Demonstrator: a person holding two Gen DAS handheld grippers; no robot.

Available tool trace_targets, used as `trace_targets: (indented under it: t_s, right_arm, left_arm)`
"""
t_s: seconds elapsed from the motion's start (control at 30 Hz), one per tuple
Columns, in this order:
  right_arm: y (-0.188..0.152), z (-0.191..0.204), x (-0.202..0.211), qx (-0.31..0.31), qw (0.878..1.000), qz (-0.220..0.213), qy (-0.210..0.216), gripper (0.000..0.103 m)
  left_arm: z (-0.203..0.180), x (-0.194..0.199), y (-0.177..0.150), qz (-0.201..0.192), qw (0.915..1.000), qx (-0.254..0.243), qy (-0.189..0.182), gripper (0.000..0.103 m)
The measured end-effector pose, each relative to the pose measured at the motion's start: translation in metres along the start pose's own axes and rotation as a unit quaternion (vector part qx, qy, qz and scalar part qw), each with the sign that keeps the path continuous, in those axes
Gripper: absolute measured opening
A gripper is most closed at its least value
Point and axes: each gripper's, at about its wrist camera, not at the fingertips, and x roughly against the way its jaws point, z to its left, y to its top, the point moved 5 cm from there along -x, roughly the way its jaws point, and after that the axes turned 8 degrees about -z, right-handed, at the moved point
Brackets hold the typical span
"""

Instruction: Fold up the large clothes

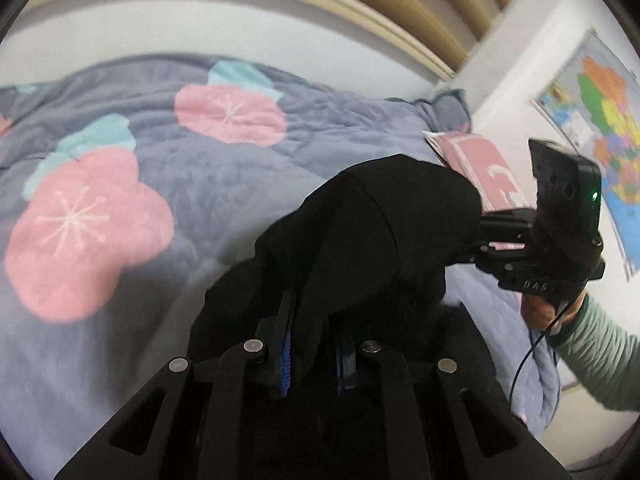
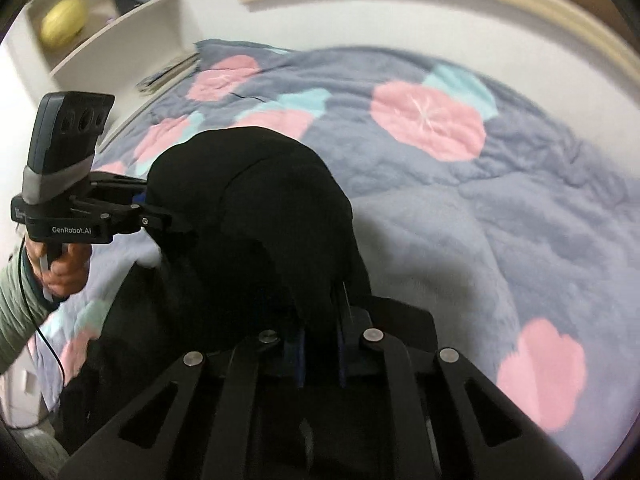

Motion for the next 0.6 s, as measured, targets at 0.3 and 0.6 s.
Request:
trace_targets:
  t_s: [0.3, 0.6]
  right_arm:
    - [-0.069, 0.093, 0.108, 0.030, 0.999, -0.019, -0.013, 0.014]
    - [-0.197, 0.154, 0.126, 0.008, 0.999, 0.036, -0.022, 0.015]
  left_arm:
    - [-0.092, 0.100, -0.089, 0.002, 0.9991, -0.043, -0.003, 0.015]
    - [-0.133, 0.113, -0.228, 0.075, 0.9967, -0.031, 0.006, 0.017]
